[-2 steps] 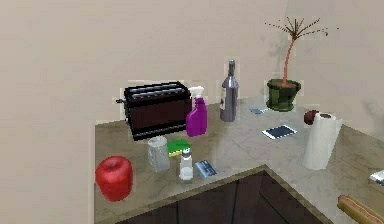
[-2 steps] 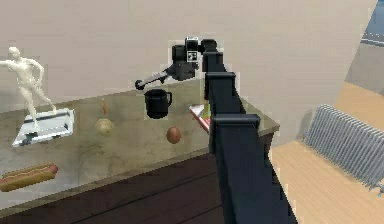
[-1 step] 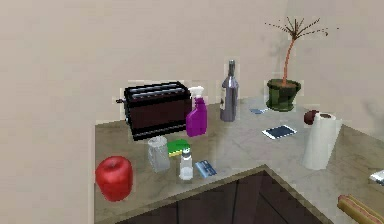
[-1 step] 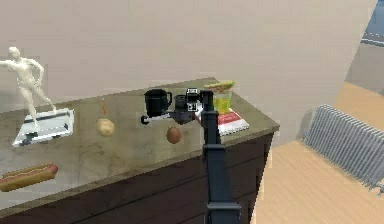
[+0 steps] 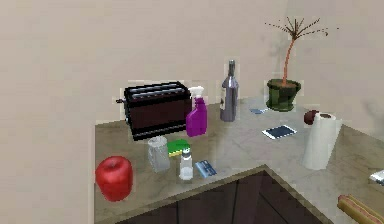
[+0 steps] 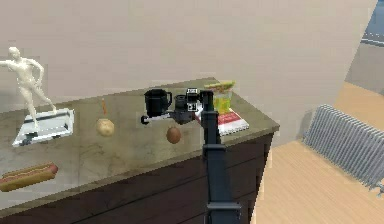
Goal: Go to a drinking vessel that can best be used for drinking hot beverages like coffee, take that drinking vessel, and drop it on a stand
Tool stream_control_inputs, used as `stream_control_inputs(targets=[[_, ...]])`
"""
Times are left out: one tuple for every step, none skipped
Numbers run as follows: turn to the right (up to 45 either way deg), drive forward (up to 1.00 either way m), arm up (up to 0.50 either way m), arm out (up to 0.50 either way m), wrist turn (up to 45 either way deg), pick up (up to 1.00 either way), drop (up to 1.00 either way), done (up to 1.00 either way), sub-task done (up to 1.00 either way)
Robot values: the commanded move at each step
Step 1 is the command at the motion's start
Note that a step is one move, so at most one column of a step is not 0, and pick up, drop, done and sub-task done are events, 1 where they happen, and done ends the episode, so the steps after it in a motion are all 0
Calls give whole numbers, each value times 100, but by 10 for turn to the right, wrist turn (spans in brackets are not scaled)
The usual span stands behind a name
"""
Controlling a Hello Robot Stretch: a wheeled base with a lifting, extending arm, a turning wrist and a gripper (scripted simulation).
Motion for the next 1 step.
stream_control_inputs(targets=[[0,0,10,0,0,0,0,0,0]])
